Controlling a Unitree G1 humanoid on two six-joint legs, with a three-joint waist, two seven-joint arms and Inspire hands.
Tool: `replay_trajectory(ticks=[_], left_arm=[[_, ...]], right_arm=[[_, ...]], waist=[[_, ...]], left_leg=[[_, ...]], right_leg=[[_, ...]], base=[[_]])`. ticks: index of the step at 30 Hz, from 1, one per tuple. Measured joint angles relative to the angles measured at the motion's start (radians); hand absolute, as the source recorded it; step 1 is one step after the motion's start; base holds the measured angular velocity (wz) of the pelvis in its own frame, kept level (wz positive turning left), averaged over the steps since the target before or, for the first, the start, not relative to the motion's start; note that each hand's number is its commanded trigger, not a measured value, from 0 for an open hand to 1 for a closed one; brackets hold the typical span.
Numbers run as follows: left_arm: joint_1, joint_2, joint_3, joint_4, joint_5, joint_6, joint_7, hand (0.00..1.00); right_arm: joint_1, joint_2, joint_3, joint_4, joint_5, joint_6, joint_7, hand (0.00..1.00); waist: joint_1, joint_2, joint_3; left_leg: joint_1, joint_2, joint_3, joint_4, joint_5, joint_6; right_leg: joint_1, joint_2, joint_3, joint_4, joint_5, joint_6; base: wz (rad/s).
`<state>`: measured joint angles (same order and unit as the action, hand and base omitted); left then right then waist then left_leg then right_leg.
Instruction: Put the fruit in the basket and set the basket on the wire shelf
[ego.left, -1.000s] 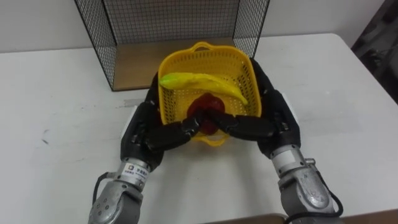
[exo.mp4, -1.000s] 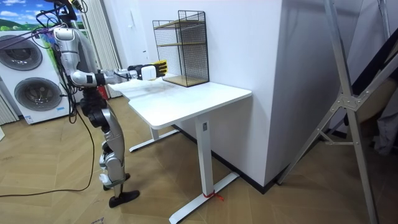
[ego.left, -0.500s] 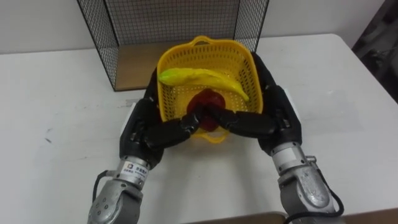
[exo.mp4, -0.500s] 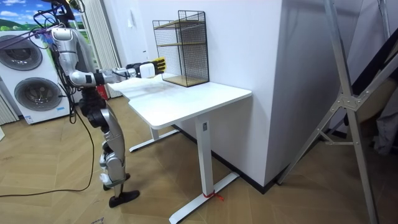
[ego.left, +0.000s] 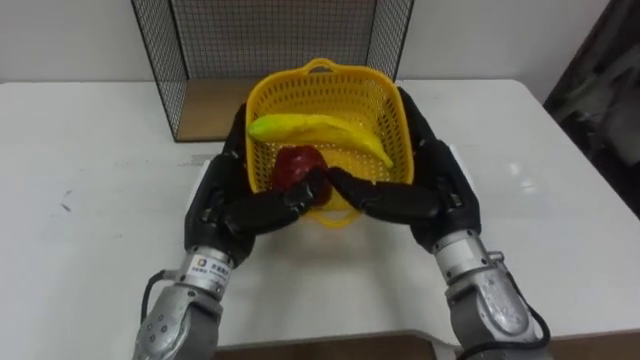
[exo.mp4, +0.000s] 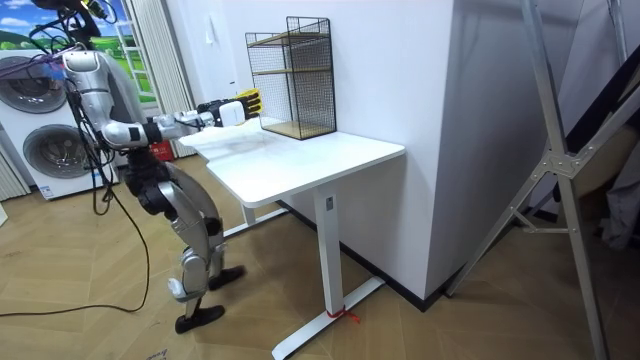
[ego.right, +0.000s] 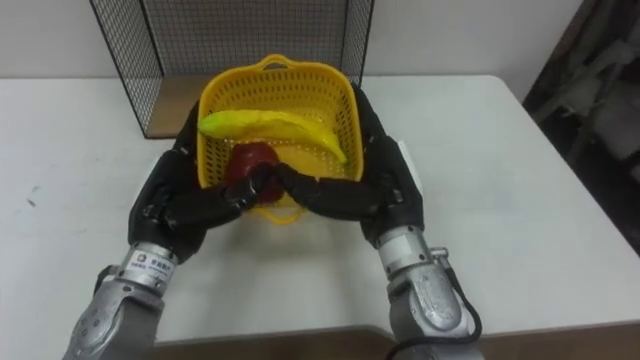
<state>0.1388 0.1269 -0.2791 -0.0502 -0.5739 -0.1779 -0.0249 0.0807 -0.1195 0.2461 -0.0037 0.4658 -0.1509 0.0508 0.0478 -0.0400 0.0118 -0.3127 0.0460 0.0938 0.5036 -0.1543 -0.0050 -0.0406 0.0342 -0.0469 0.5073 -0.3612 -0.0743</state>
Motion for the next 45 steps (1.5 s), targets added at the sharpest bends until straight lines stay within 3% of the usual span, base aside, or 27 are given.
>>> replay_trajectory(ticks=[1,2,3,7,12,15,17,18,19,21,22,23,24,27,33,41,45], left_arm=[[0.0,0.002,0.002,0.0,-0.001,0.0,0.0,0.0],[-0.001,0.007,0.003,-0.005,-0.001,0.0,0.0,0.0],[-0.001,0.005,-0.002,-0.008,-0.001,0.0,0.0,0.0],[-0.002,0.005,-0.003,-0.01,-0.003,0.0,0.0,0.0],[-0.002,0.008,-0.001,-0.01,0.0,-0.009,0.0,0.0],[-0.002,0.008,0.002,-0.01,0.0,-0.012,0.0,0.0],[-0.002,0.006,0.008,-0.01,0.001,-0.015,0.0,0.0],[-0.013,0.004,0.008,-0.01,0.003,-0.015,0.0,0.0],[-0.021,0.004,0.008,-0.01,0.003,-0.015,0.0,0.0],[-0.043,0.005,0.014,-0.01,0.009,-0.02,0.0,0.0],[-0.045,0.003,0.016,-0.008,0.009,-0.02,0.0,0.0],[-0.047,0.001,0.018,-0.007,0.009,-0.019,0.0,0.0],[-0.051,0.0,0.02,-0.007,0.009,-0.019,0.0,0.0],[-0.06,0.0,0.026,-0.007,0.009,-0.018,0.0,0.0],[-0.075,0.0,0.035,-0.008,0.017,-0.018,0.0,0.0],[-0.082,-0.005,0.042,-0.004,0.024,0.002,0.023,0.0],[-0.148,-0.007,0.039,0.078,0.023,0.028,0.068,0.0]], right_arm=[[0.0,0.0,0.002,0.002,0.0,0.0,0.003,0.0],[-0.002,0.0,0.003,0.001,0.001,-0.001,0.005,0.0],[-0.005,-0.004,0.001,-0.005,0.009,-0.003,0.006,0.0],[-0.007,-0.004,0.003,-0.012,0.015,-0.003,0.007,0.0],[-0.011,-0.003,0.006,-0.023,0.0,-0.003,0.006,0.0],[-0.016,-0.002,0.006,-0.024,-0.021,-0.004,0.006,0.0],[-0.018,-0.002,0.006,-0.023,-0.02,-0.005,0.006,0.0],[-0.018,-0.004,0.005,-0.023,-0.02,-0.014,0.006,0.0],[-0.018,-0.008,0.005,-0.021,-0.021,-0.019,0.006,0.0],[-0.031,-0.004,0.0,-0.02,-0.021,-0.036,0.006,0.0],[-0.035,-0.004,0.0,-0.016,-0.017,-0.037,0.006,0.0],[-0.034,-0.003,-0.001,-0.005,-0.001,-0.037,0.006,0.0],[-0.036,-0.003,-0.001,-0.004,0.005,-0.037,0.006,0.0],[-0.044,-0.003,0.001,0.006,0.043,-0.031,0.007,0.0],[-0.088,-0.001,0.004,0.013,0.041,-0.022,0.007,0.0],[-0.128,0.013,0.011,0.079,0.045,-0.021,-0.003,0.0],[-0.196,0.013,0.022,0.178,0.068,0.003,-0.022,0.0]], waist=[[-0.001,0.001,-0.0088],[-0.015,-0.02,-0.012],[-0.019,-0.024,-0.0119],[-0.019,-0.028,-0.0123],[-0.012,-0.045,0.001],[-0.013,-0.047,0.0011],[-0.009,-0.045,0.0014],[-0.015,-0.036,0.0067],[-0.017,-0.029,0.0083],[-0.015,-0.013,0.0185],[-0.019,-0.007,0.0209],[-0.028,0.001,0.012],[-0.026,0.004,0.0106],[-0.021,0.007,0.0109],[-0.013,0.002,0.0095],[-0.013,-0.009,0.0076],[-0.012,-0.009,0.0078]], left_leg=[[0.008,-0.01,-0.002,-0.014,0.011,0.012],[0.024,-0.026,-0.001,-0.032,0.017,0.018],[0.027,-0.027,0.005,-0.035,0.055,0.044],[0.025,-0.048,0.02,-0.013,0.029,0.064],[0.048,-0.085,0.041,0.009,-0.037,0.075],[0.056,-0.101,0.05,0.017,-0.059,0.086],[0.084,-0.106,0.057,0.013,-0.067,0.093],[0.095,-0.103,0.039,0.005,-0.067,0.094],[0.097,-0.097,0.03,0.002,-0.067,0.094],[0.096,-0.092,0.011,-0.005,-0.067,0.092],[0.097,-0.093,0.007,-0.004,-0.068,0.09],[0.1,-0.093,0.0,-0.012,-0.067,0.086],[0.102,-0.092,0.0,-0.02,-0.064,0.083],[0.138,-0.086,-0.015,-0.079,-0.049,0.07],[0.15,-0.072,-0.018,-0.095,-0.041,0.061],[0.186,-0.072,-0.017,-0.144,-0.017,0.059],[0.186,-0.061,-0.015,-0.144,-0.017,0.058]], right_leg=[[0.003,-0.004,0.0,-0.002,-0.004,0.006],[0.012,-0.018,-0.011,-0.01,-0.003,0.014],[0.015,-0.021,-0.013,-0.011,-0.005,0.014],[0.017,-0.048,-0.006,-0.009,-0.031,0.023],[0.044,-0.091,0.0,0.021,-0.086,0.042],[0.019,-0.118,-0.011,0.095,-0.094,0.057],[0.016,-0.13,-0.021,0.136,-0.075,0.095],[0.011,-0.125,-0.047,0.151,-0.053,0.118],[0.005,-0.122,-0.045,0.154,-0.054,0.12],[-0.048,-0.124,-0.04,0.05,-0.051,0.11],[-0.061,-0.127,-0.046,0.032,-0.023,0.096],[-0.058,-0.13,-0.065,0.018,-0.002,0.085],[-0.055,-0.127,-0.071,0.007,0.004,0.08],[-0.004,-0.109,-0.087,-0.067,0.035,0.07],[0.025,-0.085,-0.093,-0.132,0.059,0.061],[0.064,-0.08,-0.096,-0.187,0.086,0.059],[0.077,-0.069,-0.097,-0.218,0.105,0.057]], base=[[-0.14],[0.18],[0.12],[-0.01],[-0.01],[-0.02],[-0.06],[0.04],[0.06],[0.04],[0.15],[0.11],[0.07],[0.04],[0.01],[0.0],[-0.02]])
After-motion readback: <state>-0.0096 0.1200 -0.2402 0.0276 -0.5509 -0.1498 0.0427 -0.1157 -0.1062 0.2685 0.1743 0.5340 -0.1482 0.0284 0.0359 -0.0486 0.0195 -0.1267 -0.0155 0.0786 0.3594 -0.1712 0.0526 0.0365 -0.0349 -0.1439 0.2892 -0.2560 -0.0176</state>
